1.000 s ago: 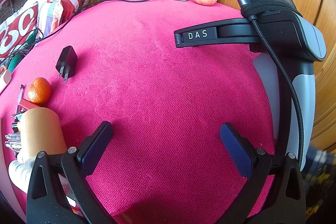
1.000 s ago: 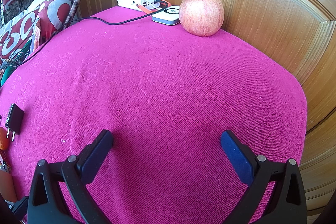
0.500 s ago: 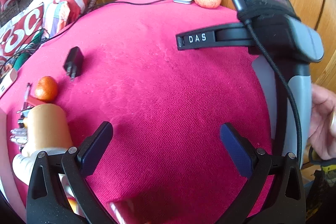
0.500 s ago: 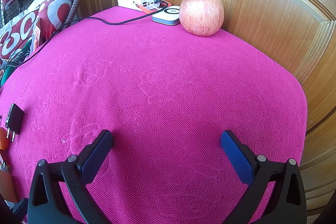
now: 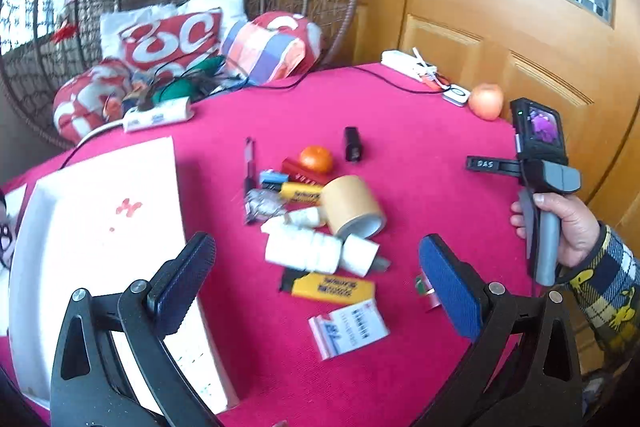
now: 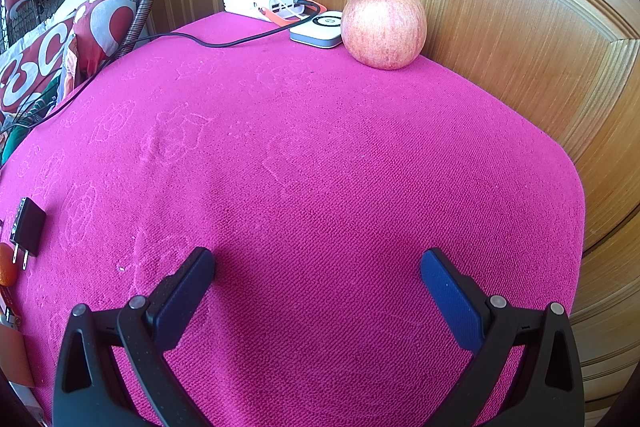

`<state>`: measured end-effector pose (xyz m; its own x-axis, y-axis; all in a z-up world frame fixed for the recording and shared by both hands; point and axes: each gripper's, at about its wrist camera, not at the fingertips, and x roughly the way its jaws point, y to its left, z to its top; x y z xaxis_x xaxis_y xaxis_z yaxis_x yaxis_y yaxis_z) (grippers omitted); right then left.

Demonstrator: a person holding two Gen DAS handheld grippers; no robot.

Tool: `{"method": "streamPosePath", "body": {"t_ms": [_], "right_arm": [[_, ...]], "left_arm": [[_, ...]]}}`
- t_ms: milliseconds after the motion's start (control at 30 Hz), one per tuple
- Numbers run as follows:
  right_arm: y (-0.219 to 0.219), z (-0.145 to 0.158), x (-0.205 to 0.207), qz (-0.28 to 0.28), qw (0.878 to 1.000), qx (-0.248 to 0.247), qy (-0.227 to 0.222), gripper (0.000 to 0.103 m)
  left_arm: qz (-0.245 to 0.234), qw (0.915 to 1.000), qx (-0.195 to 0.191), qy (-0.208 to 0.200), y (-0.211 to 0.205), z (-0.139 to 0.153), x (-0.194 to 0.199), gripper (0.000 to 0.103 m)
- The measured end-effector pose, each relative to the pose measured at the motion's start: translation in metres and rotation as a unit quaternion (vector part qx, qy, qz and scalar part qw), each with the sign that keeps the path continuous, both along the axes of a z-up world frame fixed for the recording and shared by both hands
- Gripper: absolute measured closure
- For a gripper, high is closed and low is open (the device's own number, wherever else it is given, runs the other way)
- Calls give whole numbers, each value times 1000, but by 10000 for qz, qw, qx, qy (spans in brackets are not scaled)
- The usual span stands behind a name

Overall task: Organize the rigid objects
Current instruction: 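Grasp the blue-and-white BL medicine box with the left tool while the right tool grasps the red tin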

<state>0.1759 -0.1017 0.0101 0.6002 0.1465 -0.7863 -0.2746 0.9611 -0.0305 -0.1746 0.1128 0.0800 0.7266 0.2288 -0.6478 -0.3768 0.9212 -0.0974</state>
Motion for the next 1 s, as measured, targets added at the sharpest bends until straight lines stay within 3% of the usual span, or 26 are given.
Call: {"method": "streamPosePath", "body": {"t_ms": [100,267,367,433,500,567,600,633,667,700,833,1000], "right_arm": [[0,0,0,0,10000,1,0,0],[-3,1,-3,166,9998,115,14,0],[-18,12,-23,547,9946,877,-82,0],[-27,29,-50,1089,9814,1498,-509,0],[-35,45,-79,1787,9577,2001,-1044,0],[-36,56,-106,2367,9375,2131,-1399,0],[-32,59,-117,2712,9297,2064,-1397,0],[-27,60,-127,2997,9237,1959,-1360,0],[-22,59,-135,3212,9196,1853,-1299,0],[-17,57,-141,3413,9153,1787,-1173,0],[-2,44,-156,4205,8893,1680,-636,0],[15,28,-182,4956,8590,1249,-308,0]], "left_arm": [[29,9994,-286,179,4,-19,-14,0],[-255,9975,-294,594,-26,-46,-7,2],[-330,9964,-193,759,-34,-53,4,6],[-264,9957,-161,872,-37,-59,12,7],[-157,9949,-245,961,-36,-65,17,16],[-127,9937,-449,1014,-34,-71,20,27],[-109,9935,-498,1022,-34,-73,21,28],[-89,9932,-522,1034,-34,-75,22,34],[-68,9931,-521,1049,-34,-77,23,47],[-36,9932,-488,1060,-34,-79,22,50],[21,9944,-407,973,-32,-76,13,52],[205,9951,-419,869,-28,-72,1,52]]}}
